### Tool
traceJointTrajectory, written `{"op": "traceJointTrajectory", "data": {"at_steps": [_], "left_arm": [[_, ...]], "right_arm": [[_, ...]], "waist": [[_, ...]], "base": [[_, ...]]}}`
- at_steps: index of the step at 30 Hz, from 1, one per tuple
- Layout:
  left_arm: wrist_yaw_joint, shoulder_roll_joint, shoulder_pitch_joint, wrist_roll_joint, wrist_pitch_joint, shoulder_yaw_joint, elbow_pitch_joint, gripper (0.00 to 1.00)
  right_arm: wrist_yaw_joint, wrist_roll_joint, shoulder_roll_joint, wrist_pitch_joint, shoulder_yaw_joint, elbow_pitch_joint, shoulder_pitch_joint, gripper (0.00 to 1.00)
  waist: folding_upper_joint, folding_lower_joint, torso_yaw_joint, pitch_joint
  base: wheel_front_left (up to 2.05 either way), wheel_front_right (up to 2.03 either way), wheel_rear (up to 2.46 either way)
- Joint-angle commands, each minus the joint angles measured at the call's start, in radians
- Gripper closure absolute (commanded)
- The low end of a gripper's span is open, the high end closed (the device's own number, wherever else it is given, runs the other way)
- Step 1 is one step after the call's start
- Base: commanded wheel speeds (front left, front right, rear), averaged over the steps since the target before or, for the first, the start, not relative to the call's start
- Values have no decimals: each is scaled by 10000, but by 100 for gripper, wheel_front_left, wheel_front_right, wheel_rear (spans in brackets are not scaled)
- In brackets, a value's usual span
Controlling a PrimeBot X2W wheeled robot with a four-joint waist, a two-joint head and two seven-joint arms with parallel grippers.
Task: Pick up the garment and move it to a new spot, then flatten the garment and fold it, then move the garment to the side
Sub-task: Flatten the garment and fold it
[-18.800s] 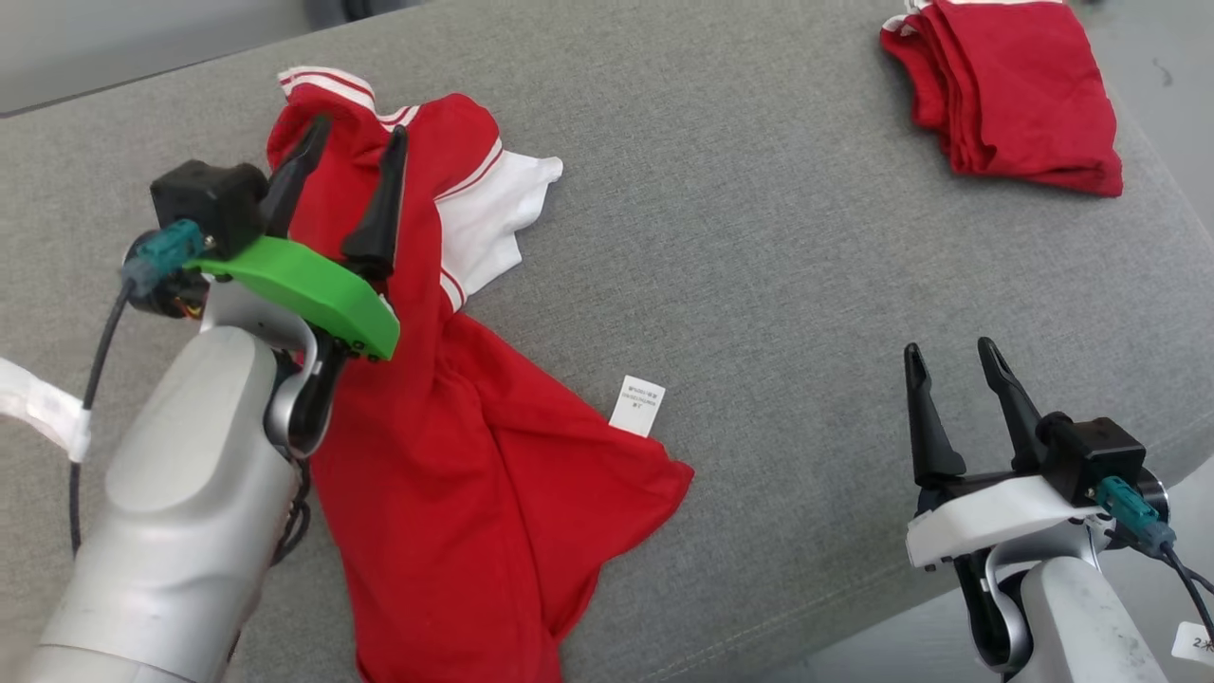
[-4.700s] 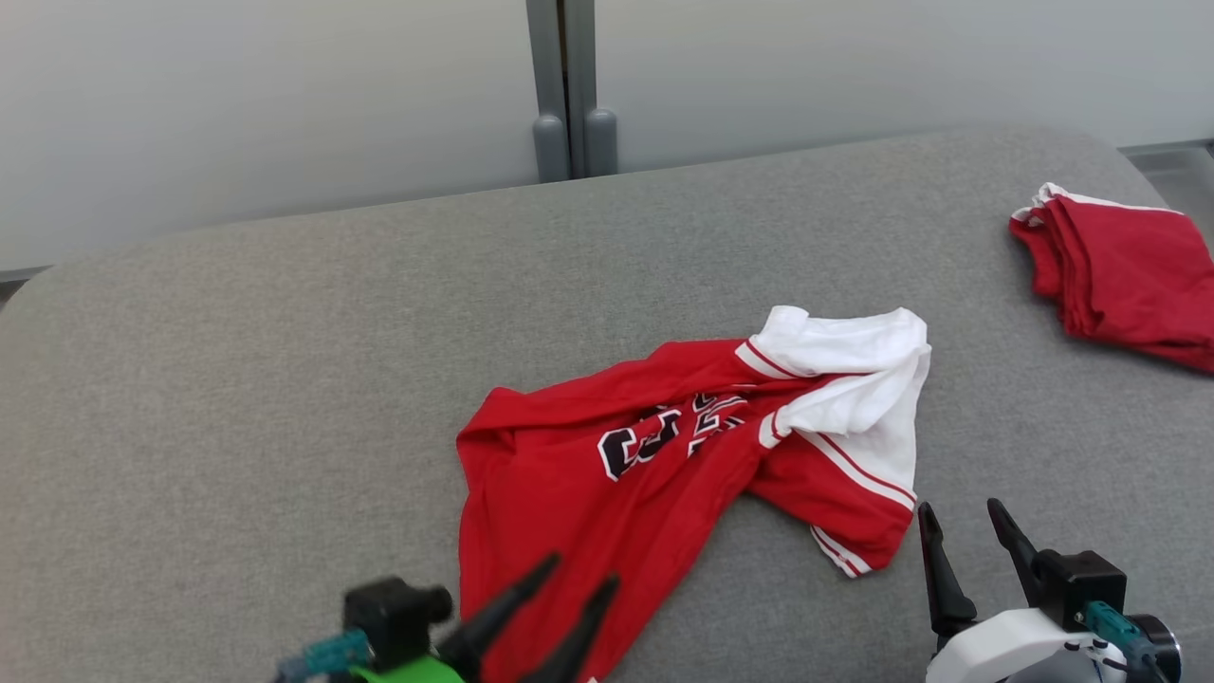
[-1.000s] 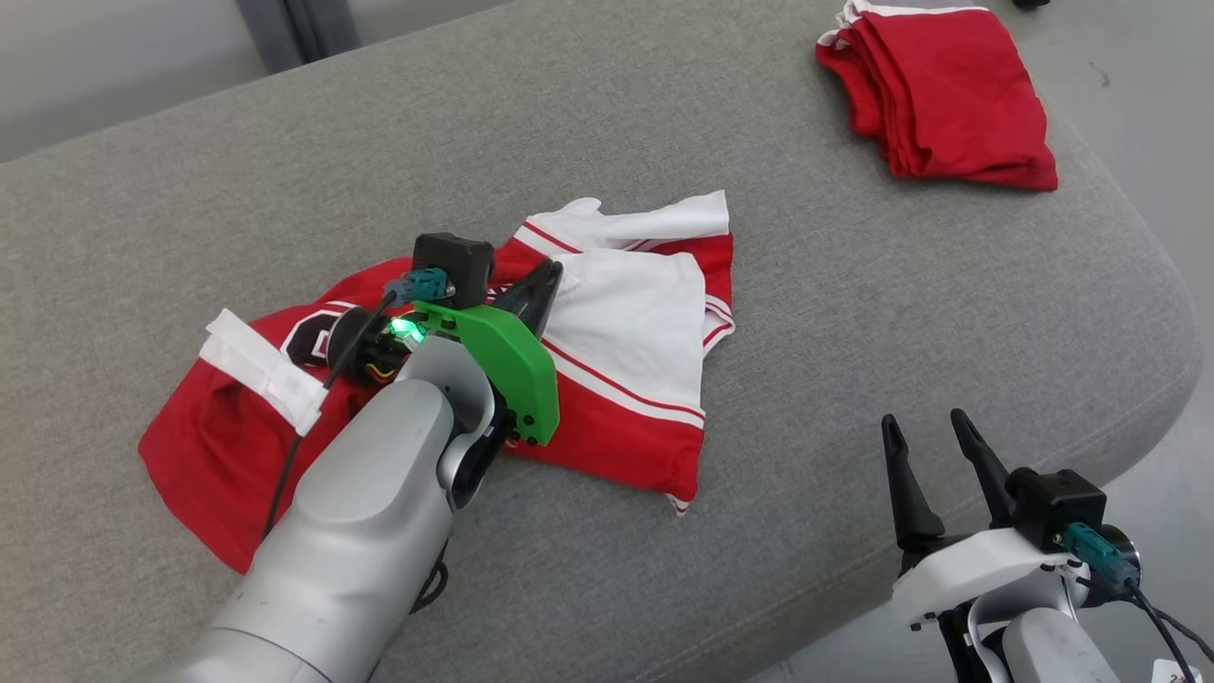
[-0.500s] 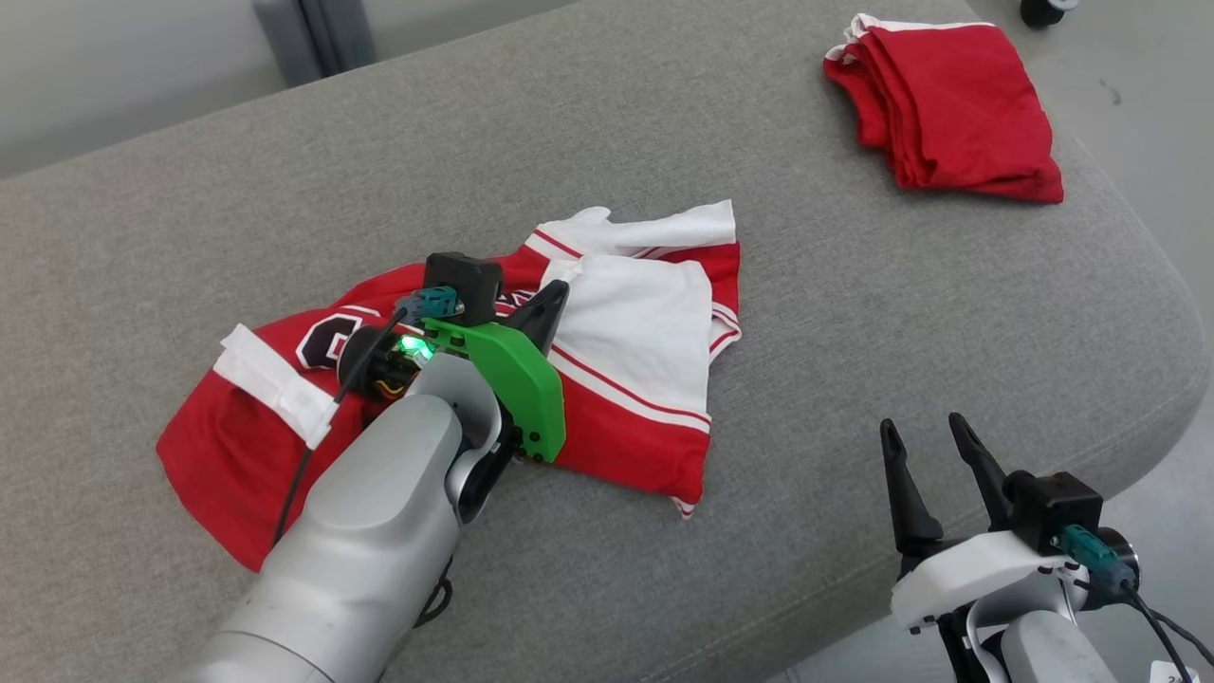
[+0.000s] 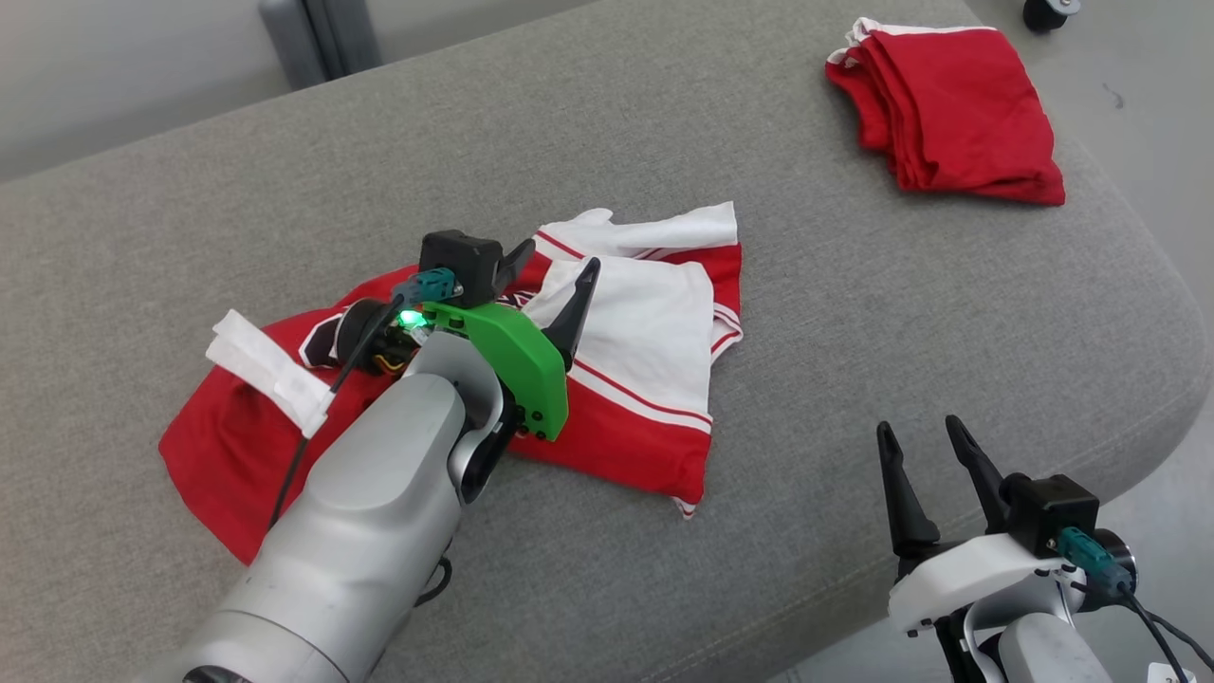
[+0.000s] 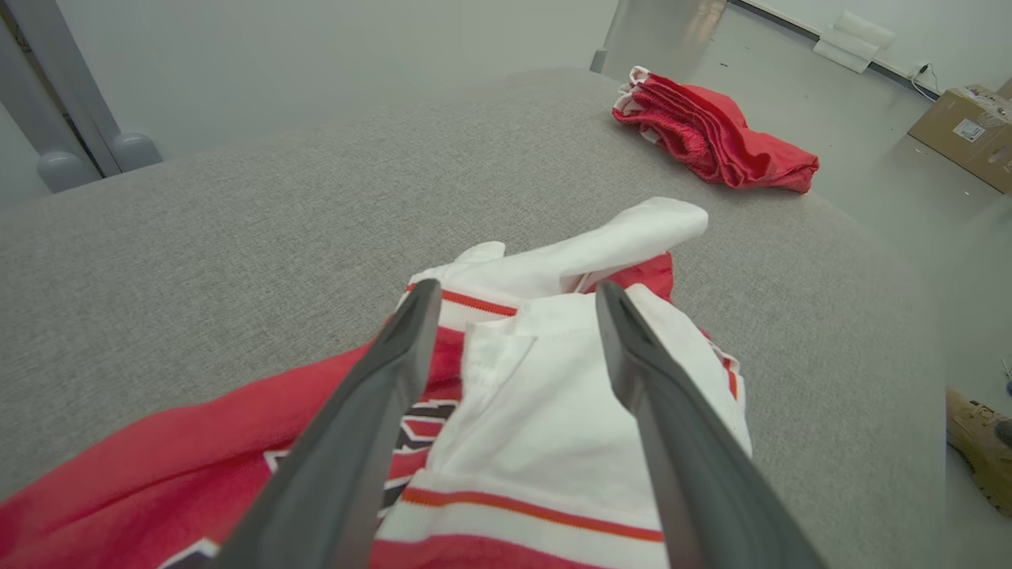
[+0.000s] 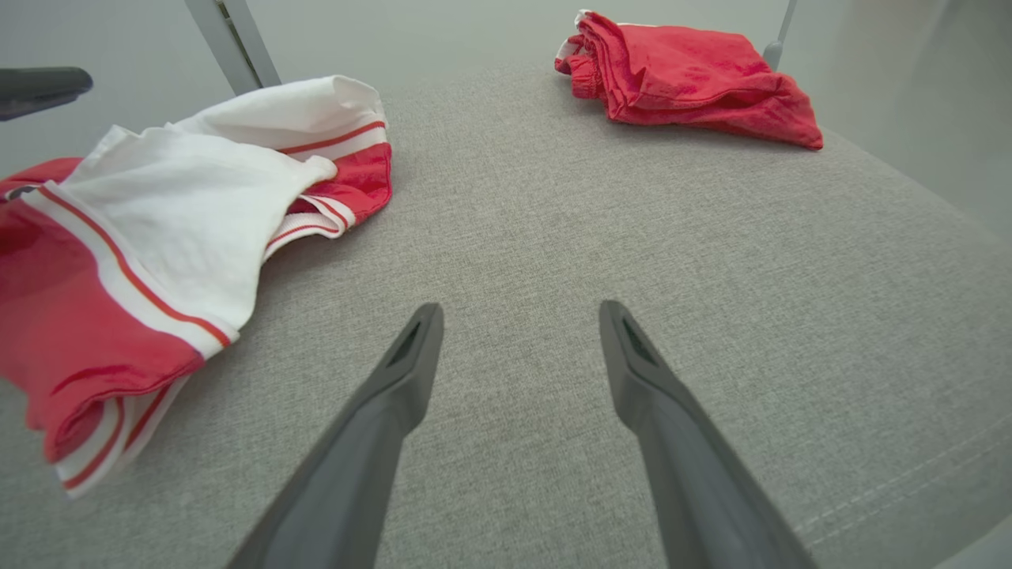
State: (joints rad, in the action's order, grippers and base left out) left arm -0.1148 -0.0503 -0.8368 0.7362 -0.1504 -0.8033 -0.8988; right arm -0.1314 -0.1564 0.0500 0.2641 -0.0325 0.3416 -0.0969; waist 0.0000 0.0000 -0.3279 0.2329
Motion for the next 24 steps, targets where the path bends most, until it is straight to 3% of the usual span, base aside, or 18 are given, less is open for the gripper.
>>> {"op": "traceJointTrajectory", "data": {"at_steps": [1, 17, 18, 20, 21, 23, 24], "left_arm": [[23, -55, -184, -107, 68, -30, -51, 0], [-16, -229, -358, -67, 336, -271, -660, 0], [-19, -225, -353, -68, 346, -289, -686, 9], [-24, -215, -322, -98, 369, -347, -749, 17], [-29, -208, -303, -99, 379, -385, -774, 51], [-59, -202, -297, -132, 278, -469, -761, 100], [-52, -209, -297, -139, 224, -484, -762, 100]], "right_arm": [[16, -20, 12, 0, -42, -46, -85, 0], [17, -330, 12, 0, -97, 4, -225, 0], [16, -348, 12, 0, -113, 9, -248, 0], [16, -363, 12, 0, -142, 9, -271, 0], [16, -375, 12, 0, -154, 7, -269, 0], [16, -403, 12, -1, -157, 8, -259, 0], [16, -406, 12, -1, -149, 14, -247, 0]], "waist": [[0, 0, -58, 130], [0, 0, -422, 380], [0, 0, -432, 383], [0, 0, -451, 377], [0, 0, -461, 375], [0, 0, -473, 367], [0, 0, -475, 361]], "base": [[0, 0, 0], [0, 0, 0], [0, 0, 0], [0, 0, 0], [0, 0, 0], [0, 0, 0], [0, 0, 0]]}}
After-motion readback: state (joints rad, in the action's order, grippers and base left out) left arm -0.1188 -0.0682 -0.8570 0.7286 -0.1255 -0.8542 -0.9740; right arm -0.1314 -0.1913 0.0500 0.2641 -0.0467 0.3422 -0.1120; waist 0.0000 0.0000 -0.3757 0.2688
